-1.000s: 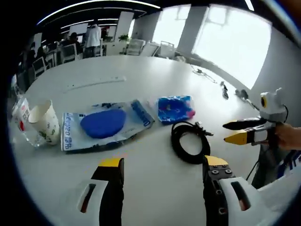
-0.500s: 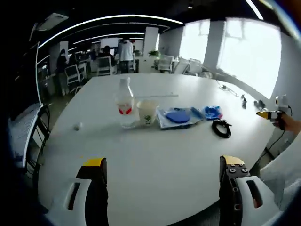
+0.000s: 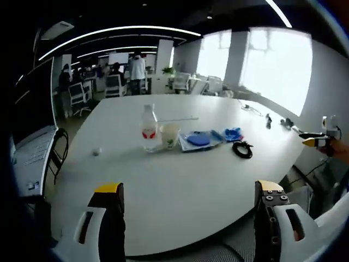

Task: Arrange the tabletop items into an orderly group along one side of the table until the central work area is clear of visible clutter.

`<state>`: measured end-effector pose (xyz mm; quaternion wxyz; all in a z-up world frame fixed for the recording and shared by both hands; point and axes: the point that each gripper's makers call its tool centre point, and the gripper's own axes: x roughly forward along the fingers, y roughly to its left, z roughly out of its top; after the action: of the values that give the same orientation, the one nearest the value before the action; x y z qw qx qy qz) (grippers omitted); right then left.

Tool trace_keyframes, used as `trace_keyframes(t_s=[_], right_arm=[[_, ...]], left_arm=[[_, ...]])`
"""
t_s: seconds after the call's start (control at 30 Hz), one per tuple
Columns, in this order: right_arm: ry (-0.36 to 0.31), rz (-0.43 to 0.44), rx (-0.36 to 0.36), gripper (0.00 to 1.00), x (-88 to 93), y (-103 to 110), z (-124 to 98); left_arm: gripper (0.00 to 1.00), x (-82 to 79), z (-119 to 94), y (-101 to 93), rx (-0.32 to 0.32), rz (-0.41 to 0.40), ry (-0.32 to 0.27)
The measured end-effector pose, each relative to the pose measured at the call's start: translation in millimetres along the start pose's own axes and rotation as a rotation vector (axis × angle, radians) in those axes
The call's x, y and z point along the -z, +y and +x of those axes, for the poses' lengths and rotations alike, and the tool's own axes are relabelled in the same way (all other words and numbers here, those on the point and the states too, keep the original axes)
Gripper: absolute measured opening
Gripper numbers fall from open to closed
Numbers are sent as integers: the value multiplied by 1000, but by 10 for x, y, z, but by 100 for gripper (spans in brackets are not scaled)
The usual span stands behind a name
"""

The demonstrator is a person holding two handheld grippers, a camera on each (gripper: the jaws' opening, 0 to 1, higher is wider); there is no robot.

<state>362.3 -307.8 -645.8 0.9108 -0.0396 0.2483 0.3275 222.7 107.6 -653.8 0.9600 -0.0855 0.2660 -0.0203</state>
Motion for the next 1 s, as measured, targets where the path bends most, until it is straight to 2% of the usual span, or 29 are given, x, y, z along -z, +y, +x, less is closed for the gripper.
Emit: trace_keyframes(t_s=[0.1, 0.33, 0.43, 0.53, 0.7, 1.0], right_arm=[[-7, 2, -5, 93, -82, 39, 16], [-1, -16, -16, 92, -107, 73, 0], [10, -26, -14, 92, -91, 44, -32], [3, -13, -21, 92, -92, 23, -42], [12, -11, -30, 91, -67, 60, -33], [37, -11, -36, 90, -22, 64, 2]], left_arm=[[96, -14, -20, -21, 5, -11, 7], [96, -36, -78, -56, 8, -4, 7], [96, -5, -72, -86, 2, 25, 27], [96, -31, -65, -111, 4, 3, 9], [95, -4, -59, -101, -10, -9, 24], [95, -22, -44, -142, -6, -20, 16]])
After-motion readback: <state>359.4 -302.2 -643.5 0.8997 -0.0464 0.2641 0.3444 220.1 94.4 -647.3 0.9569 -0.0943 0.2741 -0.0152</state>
